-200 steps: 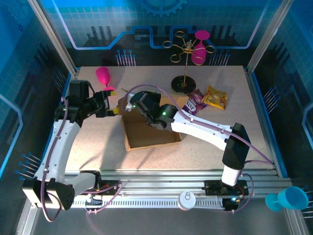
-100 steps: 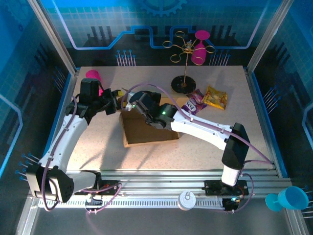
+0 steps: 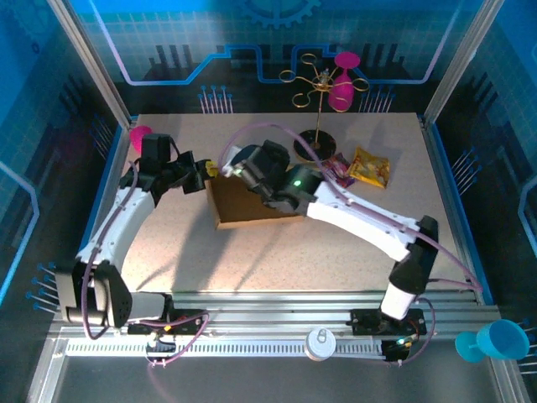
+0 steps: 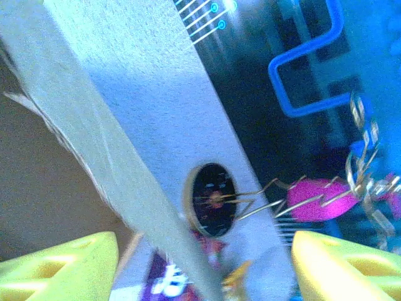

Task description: Fold the paper box

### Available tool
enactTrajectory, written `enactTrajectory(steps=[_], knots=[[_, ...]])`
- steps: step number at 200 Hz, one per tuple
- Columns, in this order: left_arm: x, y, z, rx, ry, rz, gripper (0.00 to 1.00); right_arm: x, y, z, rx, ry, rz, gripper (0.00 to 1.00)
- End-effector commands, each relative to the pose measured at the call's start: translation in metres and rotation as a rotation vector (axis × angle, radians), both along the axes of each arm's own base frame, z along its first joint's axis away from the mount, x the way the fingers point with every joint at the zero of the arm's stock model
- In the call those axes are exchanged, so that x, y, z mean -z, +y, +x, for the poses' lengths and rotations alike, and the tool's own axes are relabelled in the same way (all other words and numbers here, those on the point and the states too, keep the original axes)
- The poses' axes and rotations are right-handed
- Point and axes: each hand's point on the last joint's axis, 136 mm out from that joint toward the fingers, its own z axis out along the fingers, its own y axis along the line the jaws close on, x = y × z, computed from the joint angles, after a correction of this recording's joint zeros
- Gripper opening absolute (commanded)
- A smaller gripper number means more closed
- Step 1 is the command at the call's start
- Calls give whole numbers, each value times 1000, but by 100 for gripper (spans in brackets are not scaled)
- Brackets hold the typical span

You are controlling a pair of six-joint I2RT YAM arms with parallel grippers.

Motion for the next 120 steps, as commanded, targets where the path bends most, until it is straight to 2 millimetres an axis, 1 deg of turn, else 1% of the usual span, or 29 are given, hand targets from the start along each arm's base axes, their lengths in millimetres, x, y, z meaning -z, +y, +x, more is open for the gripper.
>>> enactTrajectory(steps=[1, 15, 31, 44, 58, 66, 79, 100, 114, 120], knots=[[-6, 0, -2, 162, -102, 15, 0, -39, -54, -11, 132, 148, 345, 75], [-2, 1, -5, 174, -107, 6, 0, -39, -81, -8, 214, 246, 508, 75], [6, 0, -7, 176, -108, -13, 0, -32, -107, -1, 309, 358, 721, 73], [9, -1, -7, 192, -115, -28, 0, -21, -126, 5, 395, 437, 889, 71], [8, -2, -9, 208, -127, -27, 0, -10, -138, 11, 461, 502, 1020, 67], [7, -2, -11, 214, -131, -20, 0, -5, -143, 12, 502, 523, 1061, 66], [9, -1, -16, 218, -122, -13, 0, 5, -147, 7, 596, 578, 1140, 64], [14, -1, -17, 201, -111, -22, 0, 27, -145, -17, 807, 703, 1336, 62], [14, 0, -14, 195, -112, -16, 0, 32, -134, -34, 898, 755, 1508, 63], [13, 1, -13, 194, -112, -13, 0, 37, -130, -40, 941, 763, 1572, 64]])
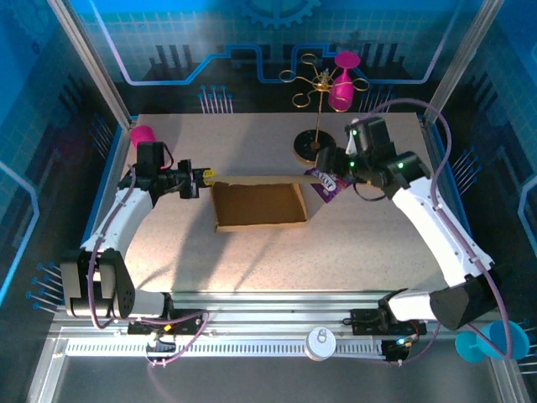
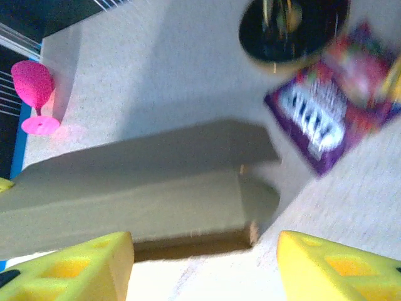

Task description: Fold the paper box

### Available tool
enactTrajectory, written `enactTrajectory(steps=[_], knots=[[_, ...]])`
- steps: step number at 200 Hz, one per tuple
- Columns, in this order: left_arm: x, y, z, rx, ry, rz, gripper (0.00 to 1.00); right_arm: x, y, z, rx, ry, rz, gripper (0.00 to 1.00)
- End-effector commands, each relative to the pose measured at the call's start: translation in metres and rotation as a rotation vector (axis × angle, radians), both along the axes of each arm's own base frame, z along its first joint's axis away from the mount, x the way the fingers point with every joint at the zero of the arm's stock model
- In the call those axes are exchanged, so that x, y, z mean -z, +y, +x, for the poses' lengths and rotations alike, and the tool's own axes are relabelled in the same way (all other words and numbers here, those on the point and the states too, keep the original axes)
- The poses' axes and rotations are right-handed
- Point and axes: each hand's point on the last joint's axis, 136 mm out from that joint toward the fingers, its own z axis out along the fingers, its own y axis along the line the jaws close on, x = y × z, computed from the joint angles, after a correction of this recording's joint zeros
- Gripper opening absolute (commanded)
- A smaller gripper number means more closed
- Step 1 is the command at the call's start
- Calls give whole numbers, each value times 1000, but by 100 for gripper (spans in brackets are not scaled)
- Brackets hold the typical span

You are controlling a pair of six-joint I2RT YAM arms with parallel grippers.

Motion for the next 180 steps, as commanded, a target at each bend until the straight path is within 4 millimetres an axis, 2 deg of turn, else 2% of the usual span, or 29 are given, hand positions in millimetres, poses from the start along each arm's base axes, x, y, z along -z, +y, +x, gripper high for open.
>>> enactTrajectory(steps=[1, 16, 30, 43, 60, 84, 107, 126, 160, 180], knots=[[-7, 0, -1, 21, -34, -5, 0, -7, 23, -33, 243, 137, 390, 64], [-9, 1, 3, 19, -36, 1, 0, 5, 38, -40, 348, 163, 558, 68], [-9, 1, 5, 20, -35, 7, 0, 12, 55, -32, 407, 162, 722, 69], [-8, 1, 6, 20, -30, 7, 0, 20, 60, -25, 450, 174, 760, 70], [-7, 0, 6, 23, -28, 5, 0, 15, 68, -7, 462, 134, 814, 71], [-8, -1, 8, 22, -36, 4, 0, 22, 86, 5, 474, 192, 841, 69], [-9, -2, 11, 25, -44, 3, 0, 33, 108, 15, 480, 250, 875, 63], [-10, -2, 12, 27, -44, 2, 0, 34, 122, 24, 479, 275, 896, 53], [-11, -3, 13, 31, -52, 3, 0, 42, 124, 33, 529, 297, 889, 43], [-11, -3, 14, 35, -54, 1, 0, 46, 125, 35, 555, 322, 897, 34]])
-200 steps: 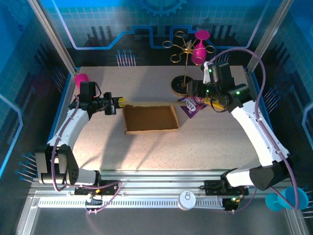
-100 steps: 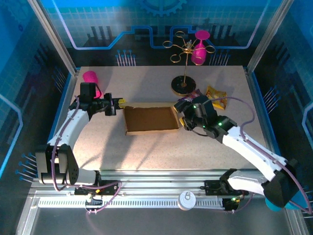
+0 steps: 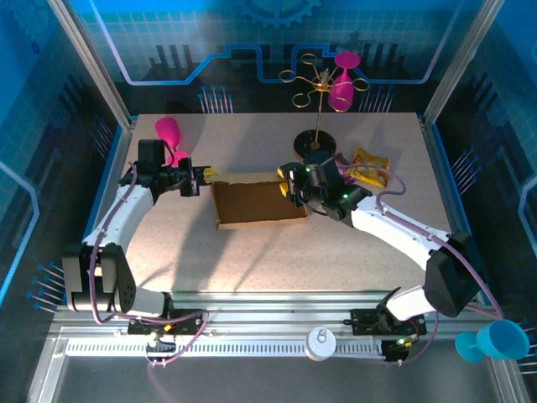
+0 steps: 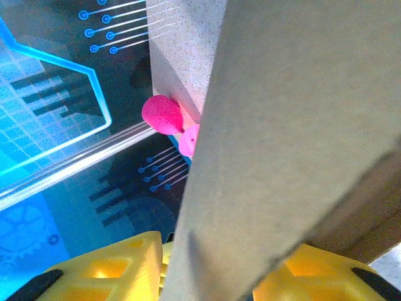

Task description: Fold the paper box

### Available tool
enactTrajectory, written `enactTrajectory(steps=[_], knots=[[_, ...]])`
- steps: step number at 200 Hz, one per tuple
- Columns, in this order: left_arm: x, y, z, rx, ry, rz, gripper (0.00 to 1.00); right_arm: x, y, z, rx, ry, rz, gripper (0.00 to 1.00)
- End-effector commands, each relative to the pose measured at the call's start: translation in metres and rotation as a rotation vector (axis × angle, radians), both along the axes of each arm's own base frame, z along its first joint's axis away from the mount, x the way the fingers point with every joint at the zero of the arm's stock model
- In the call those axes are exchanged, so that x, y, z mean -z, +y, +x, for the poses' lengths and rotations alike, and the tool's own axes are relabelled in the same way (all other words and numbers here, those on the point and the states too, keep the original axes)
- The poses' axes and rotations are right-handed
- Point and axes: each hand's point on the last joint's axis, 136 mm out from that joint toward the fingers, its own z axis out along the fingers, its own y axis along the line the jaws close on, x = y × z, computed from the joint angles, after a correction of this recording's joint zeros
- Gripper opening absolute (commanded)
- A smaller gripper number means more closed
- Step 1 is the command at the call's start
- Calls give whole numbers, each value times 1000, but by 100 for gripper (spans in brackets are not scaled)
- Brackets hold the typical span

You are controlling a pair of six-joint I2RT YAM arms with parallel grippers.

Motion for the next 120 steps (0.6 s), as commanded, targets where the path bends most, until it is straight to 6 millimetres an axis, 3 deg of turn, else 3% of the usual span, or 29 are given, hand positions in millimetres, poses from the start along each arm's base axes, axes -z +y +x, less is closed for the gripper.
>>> enactTrajectory(steps=[1, 50, 62, 84, 120], knots=[[-12, -4, 6, 36, -55, -3, 0, -11, 5, 8, 46, 8, 53, 34], [-11, -4, 8, 38, -56, -5, 4, -15, -2, 10, 74, 30, 47, 6], [-12, -4, 8, 42, -62, -6, 16, -17, -5, 11, 85, 36, 46, 0], [-21, -1, 8, 48, -89, 28, 37, -26, -17, 13, 101, 50, 24, 0], [-42, 18, -5, 69, -117, 192, 53, -33, -35, 15, 123, 74, -11, 0]])
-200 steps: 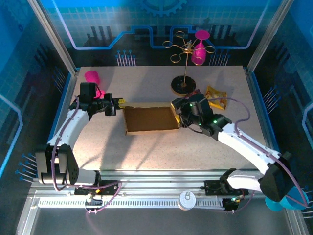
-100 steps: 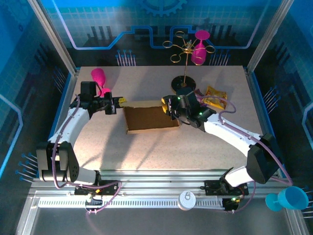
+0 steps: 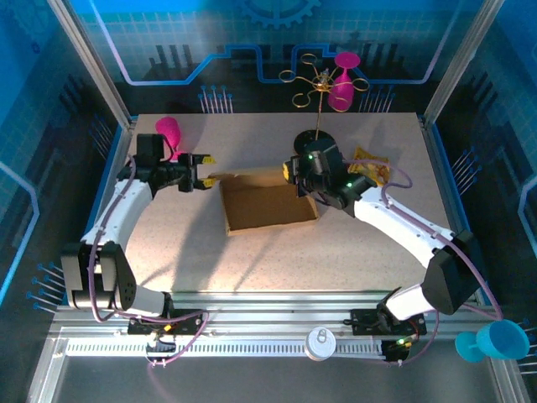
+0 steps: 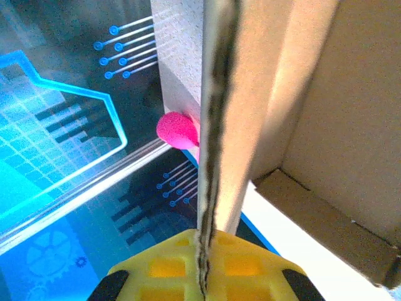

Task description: Fold the paper box

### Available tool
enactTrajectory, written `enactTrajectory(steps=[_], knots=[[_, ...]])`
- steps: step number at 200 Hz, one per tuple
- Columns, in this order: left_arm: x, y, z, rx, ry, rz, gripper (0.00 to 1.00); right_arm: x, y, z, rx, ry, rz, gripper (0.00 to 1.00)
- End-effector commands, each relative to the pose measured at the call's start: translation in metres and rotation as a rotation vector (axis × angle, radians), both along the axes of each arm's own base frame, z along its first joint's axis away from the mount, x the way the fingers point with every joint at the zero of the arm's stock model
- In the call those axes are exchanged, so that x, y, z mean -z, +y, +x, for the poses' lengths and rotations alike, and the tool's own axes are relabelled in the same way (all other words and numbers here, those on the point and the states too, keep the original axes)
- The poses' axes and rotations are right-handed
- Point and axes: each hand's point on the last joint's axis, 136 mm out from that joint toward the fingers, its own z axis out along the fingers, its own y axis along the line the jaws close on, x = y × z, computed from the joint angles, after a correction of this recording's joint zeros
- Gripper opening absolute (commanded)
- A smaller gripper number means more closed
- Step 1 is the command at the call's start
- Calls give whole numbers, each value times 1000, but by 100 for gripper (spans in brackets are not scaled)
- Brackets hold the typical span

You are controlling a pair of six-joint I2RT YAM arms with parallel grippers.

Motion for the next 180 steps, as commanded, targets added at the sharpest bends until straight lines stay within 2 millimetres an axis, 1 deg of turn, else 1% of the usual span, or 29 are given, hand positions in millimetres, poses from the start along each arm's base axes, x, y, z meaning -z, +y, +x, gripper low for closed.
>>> enactTrajectory(steps=[1, 14, 28, 38, 62, 71, 84, 100, 116, 137, 159, 180], knots=[[-22, 15, -11, 23, -51, 118, 53, -8, -17, -1, 25, 21, -34, 0], [-23, 19, -15, 12, -42, 134, 54, -7, -17, -1, 25, 36, -30, 0], [-20, 22, -14, -1, -40, 129, 55, -5, -16, -2, 23, 50, -30, 0], [-15, 22, -11, -5, -30, 119, 56, -6, -16, -2, 20, 53, -29, 0], [-8, 21, 6, -5, -28, 104, 55, -5, -17, -2, 15, 57, -36, 0], [-5, 18, 11, 7, -23, 94, 54, -4, -16, -2, 13, 57, -35, 0], [-4, 6, 14, 28, -16, 74, 54, -2, -15, -1, 13, 58, -29, 0], [3, -9, 12, 53, 3, 56, 54, -1, -14, 1, 14, 56, -30, 0], [15, -23, 6, 72, 32, 35, 54, 2, -13, 2, 13, 59, -23, 0], [27, -27, 3, 65, 57, 22, 54, 3, -12, 3, 10, 60, -20, 0], [27, -33, 2, 76, 58, 10, 54, 3, -11, 4, 12, 53, -16, 0], [27, -34, -3, 74, 68, 10, 54, 4, -9, 6, 10, 50, -10, 0]])
